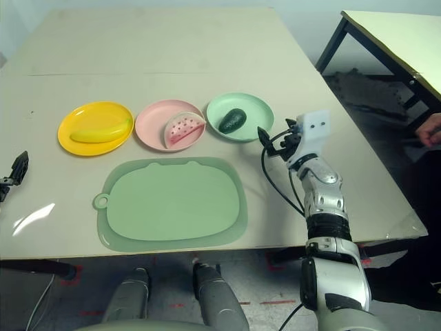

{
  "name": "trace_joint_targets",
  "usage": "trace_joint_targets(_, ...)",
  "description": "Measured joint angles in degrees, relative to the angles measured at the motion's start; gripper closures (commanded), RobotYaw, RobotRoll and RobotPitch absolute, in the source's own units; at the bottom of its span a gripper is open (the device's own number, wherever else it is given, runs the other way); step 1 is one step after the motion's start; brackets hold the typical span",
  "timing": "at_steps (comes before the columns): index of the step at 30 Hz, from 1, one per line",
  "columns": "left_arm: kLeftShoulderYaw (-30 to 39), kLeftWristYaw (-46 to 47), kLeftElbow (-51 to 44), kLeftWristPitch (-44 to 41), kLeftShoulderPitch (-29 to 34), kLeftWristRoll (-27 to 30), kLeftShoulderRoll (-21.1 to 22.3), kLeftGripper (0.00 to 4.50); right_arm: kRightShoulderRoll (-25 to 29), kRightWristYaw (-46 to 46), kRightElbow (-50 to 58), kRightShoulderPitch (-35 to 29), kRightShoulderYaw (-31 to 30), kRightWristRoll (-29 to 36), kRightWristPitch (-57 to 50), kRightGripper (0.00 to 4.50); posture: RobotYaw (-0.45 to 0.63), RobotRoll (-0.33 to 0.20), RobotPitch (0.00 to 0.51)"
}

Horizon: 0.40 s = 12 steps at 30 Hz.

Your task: Place the fruits into color-matched plates.

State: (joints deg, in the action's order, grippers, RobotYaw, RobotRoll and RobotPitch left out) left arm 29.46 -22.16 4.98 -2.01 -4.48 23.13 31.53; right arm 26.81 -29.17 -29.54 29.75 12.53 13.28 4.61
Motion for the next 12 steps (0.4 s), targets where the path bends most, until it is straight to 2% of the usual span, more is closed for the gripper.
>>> trace_joint_targets(9,-4.3,-0.8,0.9,-0.2,-4.4,-1.6,-0.3,0.02,-1.8,4.8,13.9,-6.4,0.1,0.0,-6.1,0.0,0.02,0.0,0.243)
trace_joint_targets(12,-4.5,-0.9,1.4,0.0,-4.5,-2.0,-0.3,0.02,-1.8,5.6,15.4,-7.6,0.3,0.1,-7.3,0.0,0.01,0.0,0.235)
